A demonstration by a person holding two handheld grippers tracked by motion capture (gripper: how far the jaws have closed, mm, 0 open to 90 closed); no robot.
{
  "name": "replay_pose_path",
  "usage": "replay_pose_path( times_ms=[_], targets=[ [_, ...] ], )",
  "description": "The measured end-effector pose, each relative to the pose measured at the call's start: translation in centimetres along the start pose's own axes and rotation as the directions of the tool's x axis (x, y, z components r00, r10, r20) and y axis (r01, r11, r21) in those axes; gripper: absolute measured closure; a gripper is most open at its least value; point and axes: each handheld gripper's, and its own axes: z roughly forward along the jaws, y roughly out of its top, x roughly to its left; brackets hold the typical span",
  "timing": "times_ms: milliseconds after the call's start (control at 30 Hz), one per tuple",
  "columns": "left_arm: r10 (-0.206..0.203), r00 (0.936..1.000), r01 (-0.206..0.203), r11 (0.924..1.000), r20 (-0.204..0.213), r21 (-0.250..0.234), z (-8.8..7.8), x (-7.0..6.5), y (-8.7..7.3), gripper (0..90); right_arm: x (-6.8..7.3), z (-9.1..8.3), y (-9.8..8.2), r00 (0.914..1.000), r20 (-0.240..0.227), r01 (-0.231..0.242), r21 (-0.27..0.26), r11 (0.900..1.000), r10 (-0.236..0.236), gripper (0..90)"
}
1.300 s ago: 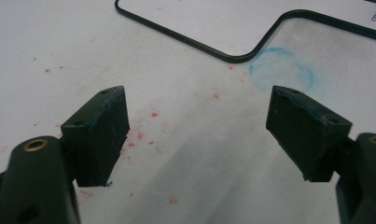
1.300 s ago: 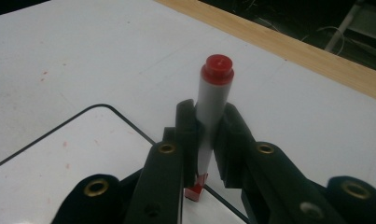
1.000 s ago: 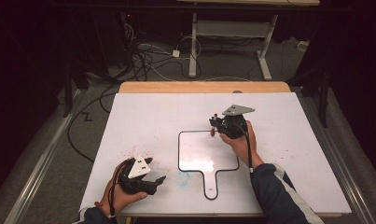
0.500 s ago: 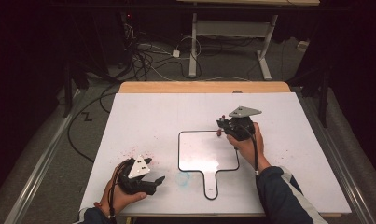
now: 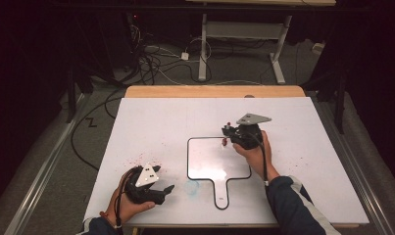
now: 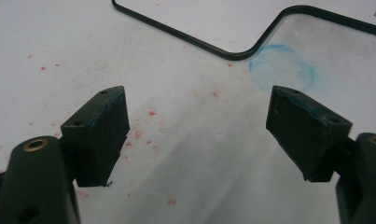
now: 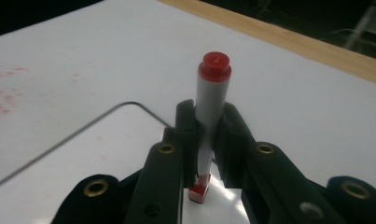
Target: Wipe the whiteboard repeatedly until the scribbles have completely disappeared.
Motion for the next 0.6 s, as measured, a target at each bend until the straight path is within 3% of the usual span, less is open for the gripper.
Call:
replay_pose_path(
  times_ms=[133,333,500,600],
  targets=[
    [0.0,1.0,0.0,1.0,0.003,-0.003,-0.1,0.0,0.0,20.1,2.7,1.5,0.6,0.997,-0.072,0.028,-0.009,1.0,-0.028,81.4],
    [-0.006,1.0,0.006,0.9999,-0.002,-0.013,-0.3,0.1,-0.1,20.1,6.3,3.4,1.5,0.9875,-0.135,0.079,-0.022,0.997,-0.081,81.4],
    [-0.002,1.0,0.002,0.9999,0.0,-0.013,-0.3,0.2,-0.1,20.1,7.9,4.4,2.0,0.9802,-0.156,0.119,-0.028,0.992,-0.122,81.4],
    [-0.004,1.0,0.004,0.9999,0.002,-0.011,-0.3,0.2,-0.1,20.1,7.8,4.6,2.1,0.98,-0.155,0.122,-0.032,0.992,-0.125,81.5]
  ],
)
